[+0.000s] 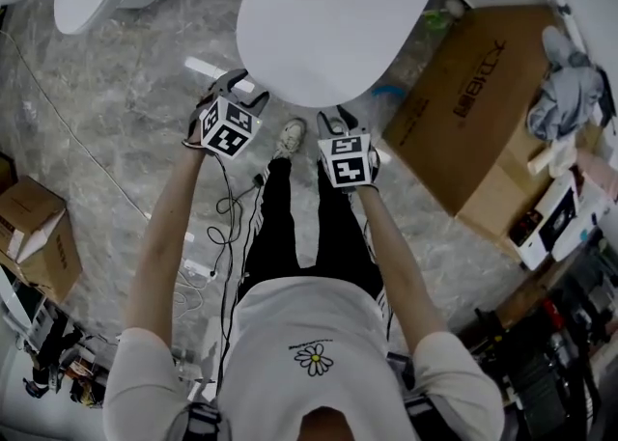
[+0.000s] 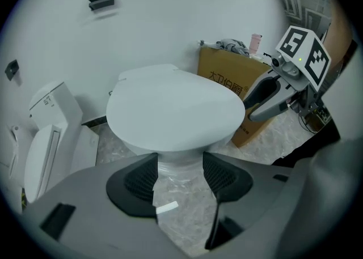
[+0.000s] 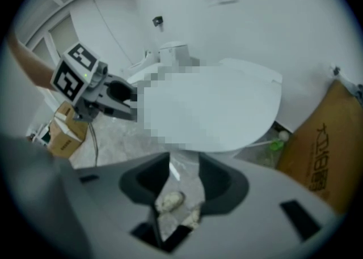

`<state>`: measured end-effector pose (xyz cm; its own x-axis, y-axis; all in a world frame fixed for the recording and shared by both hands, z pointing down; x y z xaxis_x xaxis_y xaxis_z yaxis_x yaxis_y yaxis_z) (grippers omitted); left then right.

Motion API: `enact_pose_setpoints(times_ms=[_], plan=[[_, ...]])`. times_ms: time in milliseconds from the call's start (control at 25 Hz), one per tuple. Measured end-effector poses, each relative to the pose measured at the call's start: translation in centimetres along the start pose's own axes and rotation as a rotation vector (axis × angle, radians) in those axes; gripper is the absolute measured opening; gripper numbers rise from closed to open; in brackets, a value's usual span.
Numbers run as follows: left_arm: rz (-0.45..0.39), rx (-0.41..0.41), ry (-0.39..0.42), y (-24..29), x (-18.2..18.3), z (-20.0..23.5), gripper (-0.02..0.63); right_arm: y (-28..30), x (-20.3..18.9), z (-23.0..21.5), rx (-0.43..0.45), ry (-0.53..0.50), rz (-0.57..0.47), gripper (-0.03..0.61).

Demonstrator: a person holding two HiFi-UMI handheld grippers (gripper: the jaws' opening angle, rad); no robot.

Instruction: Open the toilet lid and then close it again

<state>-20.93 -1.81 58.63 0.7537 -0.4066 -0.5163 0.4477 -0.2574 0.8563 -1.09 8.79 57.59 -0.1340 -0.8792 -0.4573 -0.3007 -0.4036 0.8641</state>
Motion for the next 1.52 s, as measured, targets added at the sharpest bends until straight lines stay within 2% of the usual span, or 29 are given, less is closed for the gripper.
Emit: enact_pose_setpoints(times_ms=[200,560,1040,1200,1360,1440,1520], plan=[[0.026,-0.008,-0.022,3.1,-2.3,-0.3,0.267,3.0,-1.8,-0.7,0.004,0.038,0.041,0.149],[0.097,-0.019,-0.056,6.8,-4.1,-0.5,0.265,6.6,-3.7,-1.4,0.0,-0.009,0.09,0.135],[0.118,-0.04,-0.098,8.1,-4.7,-0.4,0.264,8.5,-4.1,-1.8,-0.008,-0.001,0.12,0.132],[0.143,-0.044,-0.087,7.3,-4.3,-0.8,0.236,7.7,-3.9,-1.7,-0.019,-0.017,0.132,0.132],[0.098,-0.025,-0.135,4.5,-3.0,-1.1,0.221,4.8,-2.9,-1.9,-0.047,0.06,0.094,0.132],[0.051,-0.006,-0.159,2.5,-1.3,-1.1,0.219,2.8,-1.6,-2.3,-0.069,0.106,0.054,0.132],[-0.017,0.023,-0.18,0.1,1.3,-0.5,0.213,0.7,0.8,-2.6,-0.091,0.108,-0.002,0.132]])
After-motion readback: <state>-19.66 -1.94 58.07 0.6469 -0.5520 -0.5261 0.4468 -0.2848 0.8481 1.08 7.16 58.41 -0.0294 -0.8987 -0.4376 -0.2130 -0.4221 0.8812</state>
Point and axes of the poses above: the fingertips, and each gripper's own axes: y forward along the fingers, z to its left, x out of its top, the point moved 9 cm from there along -y, backward along the fingers, and after that the axes turned 3 degrees about x, right-handed, at the moved point
